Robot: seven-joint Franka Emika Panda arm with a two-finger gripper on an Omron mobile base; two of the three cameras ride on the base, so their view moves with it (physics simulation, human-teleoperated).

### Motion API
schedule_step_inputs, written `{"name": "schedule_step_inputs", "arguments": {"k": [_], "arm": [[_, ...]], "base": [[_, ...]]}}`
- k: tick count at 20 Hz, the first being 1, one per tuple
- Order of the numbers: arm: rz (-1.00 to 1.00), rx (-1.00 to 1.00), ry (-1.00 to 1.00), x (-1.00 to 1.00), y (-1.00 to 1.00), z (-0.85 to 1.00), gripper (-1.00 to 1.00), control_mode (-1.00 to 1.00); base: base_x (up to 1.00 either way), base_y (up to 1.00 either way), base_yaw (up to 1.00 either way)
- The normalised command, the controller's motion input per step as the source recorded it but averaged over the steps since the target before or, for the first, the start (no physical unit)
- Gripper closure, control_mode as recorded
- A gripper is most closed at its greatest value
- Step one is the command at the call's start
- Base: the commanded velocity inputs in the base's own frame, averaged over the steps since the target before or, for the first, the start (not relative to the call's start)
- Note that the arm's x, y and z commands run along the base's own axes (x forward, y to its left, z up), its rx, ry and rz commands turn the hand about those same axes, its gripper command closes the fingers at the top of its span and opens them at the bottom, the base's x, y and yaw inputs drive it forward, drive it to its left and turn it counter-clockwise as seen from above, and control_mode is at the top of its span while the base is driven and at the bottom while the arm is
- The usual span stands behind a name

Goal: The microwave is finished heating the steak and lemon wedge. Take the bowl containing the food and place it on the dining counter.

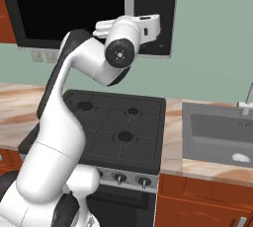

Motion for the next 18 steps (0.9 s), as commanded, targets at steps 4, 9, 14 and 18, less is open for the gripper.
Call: {"name": "schedule_step_inputs", "arguments": {"k": [4,9,14,18], "arm": [[0.0,0.0,0.06,0.67,0.0,-0.06,-1.0,-1.0],[0.0,0.0,0.02,0.6,0.0,0.0,-1.0,-1.0],[0.0,0.0,0.0,0.62,0.0,0.0,-1.0,-1.0],[0.0,0.0,0.0,0.72,0.0,0.0,-1.0,-1.0]], "base": [[0.0,0.0,0.0],[0.0,0.0,0.0],[0.0,0.0,0.0],[0.0,0.0,0.0]]}}
